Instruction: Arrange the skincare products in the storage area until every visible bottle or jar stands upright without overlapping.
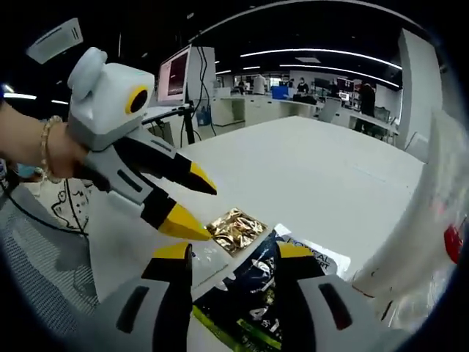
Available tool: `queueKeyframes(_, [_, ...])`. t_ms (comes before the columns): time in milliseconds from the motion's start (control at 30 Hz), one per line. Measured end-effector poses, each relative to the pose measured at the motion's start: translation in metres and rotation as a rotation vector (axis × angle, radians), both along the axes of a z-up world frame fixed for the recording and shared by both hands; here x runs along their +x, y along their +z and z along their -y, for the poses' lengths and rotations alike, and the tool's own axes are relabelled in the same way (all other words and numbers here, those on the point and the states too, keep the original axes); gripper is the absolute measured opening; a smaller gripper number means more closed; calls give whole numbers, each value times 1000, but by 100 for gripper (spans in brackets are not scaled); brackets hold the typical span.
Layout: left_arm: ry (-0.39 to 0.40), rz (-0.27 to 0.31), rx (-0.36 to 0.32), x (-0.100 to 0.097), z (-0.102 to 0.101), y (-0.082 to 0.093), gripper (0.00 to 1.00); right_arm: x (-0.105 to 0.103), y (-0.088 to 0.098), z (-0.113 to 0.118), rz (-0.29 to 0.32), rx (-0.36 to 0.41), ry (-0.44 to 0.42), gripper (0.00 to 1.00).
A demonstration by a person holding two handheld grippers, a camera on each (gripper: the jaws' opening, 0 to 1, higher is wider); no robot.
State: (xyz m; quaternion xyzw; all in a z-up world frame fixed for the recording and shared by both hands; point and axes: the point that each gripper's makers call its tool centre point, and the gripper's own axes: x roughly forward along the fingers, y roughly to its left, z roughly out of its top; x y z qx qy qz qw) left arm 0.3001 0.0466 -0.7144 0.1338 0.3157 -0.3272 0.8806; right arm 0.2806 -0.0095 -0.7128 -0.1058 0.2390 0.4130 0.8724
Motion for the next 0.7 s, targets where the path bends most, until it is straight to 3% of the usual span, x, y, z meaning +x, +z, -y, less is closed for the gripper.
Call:
queueKeyframes(267, [-8,-19,-17,-29,5,5,52,-36,9,24,-42,54,3,65])
queueKeyframes(500, [24,-45,-46,-59,4,4,63,-67,13,64,-44,28,-8,75])
queueKeyframes(700, [68,-61,-77,-79,-3,8,70,-72,22,114,-66,54,-174,86])
